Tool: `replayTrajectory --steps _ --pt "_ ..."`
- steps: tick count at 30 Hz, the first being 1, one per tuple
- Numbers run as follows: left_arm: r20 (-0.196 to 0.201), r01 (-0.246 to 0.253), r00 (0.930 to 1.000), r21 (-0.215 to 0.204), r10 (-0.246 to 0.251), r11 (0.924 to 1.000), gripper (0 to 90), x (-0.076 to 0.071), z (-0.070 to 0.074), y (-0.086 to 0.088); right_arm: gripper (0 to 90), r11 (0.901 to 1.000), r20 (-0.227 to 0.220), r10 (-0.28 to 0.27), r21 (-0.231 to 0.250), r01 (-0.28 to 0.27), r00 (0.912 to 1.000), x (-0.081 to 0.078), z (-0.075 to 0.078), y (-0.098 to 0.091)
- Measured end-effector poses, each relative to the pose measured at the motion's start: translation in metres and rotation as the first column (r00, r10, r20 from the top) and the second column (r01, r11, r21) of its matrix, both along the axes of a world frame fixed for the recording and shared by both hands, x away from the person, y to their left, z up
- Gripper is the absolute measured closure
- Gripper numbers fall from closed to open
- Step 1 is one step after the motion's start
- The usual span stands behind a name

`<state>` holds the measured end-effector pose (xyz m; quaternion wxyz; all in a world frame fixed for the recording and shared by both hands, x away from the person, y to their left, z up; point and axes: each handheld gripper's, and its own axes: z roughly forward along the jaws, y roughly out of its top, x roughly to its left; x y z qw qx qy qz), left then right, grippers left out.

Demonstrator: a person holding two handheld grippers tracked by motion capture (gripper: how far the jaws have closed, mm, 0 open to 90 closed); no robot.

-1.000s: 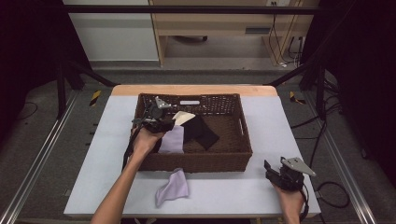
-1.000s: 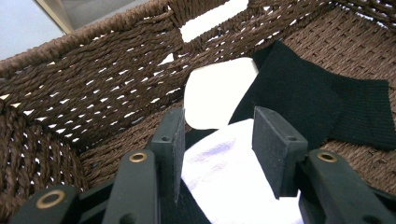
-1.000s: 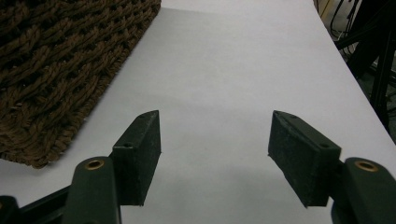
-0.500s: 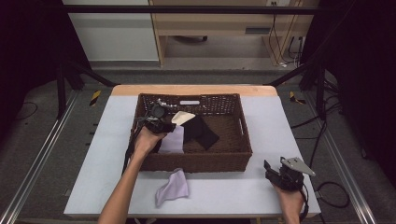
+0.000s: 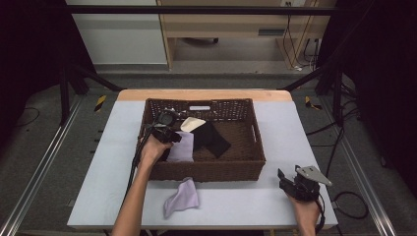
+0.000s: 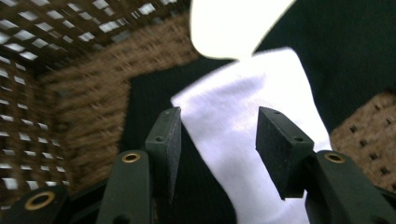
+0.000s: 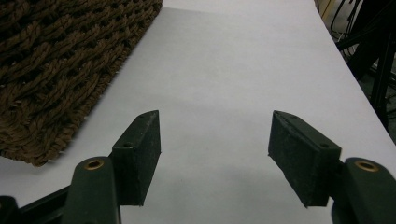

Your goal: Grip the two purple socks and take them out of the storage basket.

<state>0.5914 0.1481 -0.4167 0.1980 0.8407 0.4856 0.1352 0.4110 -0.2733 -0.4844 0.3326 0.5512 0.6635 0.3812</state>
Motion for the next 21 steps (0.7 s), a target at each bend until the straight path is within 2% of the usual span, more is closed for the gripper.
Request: replayTrajectory --steps 3,6,11,13,16,20,21 --pt "-0.042 0.031 0.9986 0.005 -0.031 0.9995 49.9 0.001 -0.003 -0.002 34.4 1.0 0.0 0.0 -0.001 0.0 1.0 0.0 0.0 0.0" --pt "-0.063 0.05 0.9967 -0.003 -0.05 0.9987 50.0 0.0 -0.006 -0.005 34.4 1.0 -0.001 -0.001 -0.002 0.001 1.0 0.0 0.0 0.0" --pt "-0.128 0.066 0.9897 0.013 -0.064 0.9977 52.7 0.001 -0.012 -0.008 34.2 1.0 0.0 -0.001 -0.003 0.001 1.0 0.0 0.0 0.0" --pt "-0.157 0.059 0.9861 0.031 -0.053 0.9978 57.7 0.002 -0.014 -0.008 34.2 1.0 0.001 -0.002 -0.002 0.002 1.0 0.0 0.0 0.0" --pt "-0.174 0.042 0.9841 0.02 -0.038 0.9989 68.6 0.002 -0.014 -0.007 34.2 1.0 -0.001 -0.003 -0.003 0.003 1.0 0.0 0.0 0.0" --pt "-0.182 0.055 0.9818 0.002 -0.053 0.9985 81.5 0.002 -0.014 -0.008 34.2 1.0 0.0 -0.002 -0.002 0.002 1.0 0.0 0.0 0.0" --pt "-0.171 0.064 0.9832 -0.007 -0.064 0.9979 84.5 0.001 -0.013 -0.008 34.2 1.0 0.003 -0.003 -0.002 0.003 1.0 0.0 0.0 0.0"
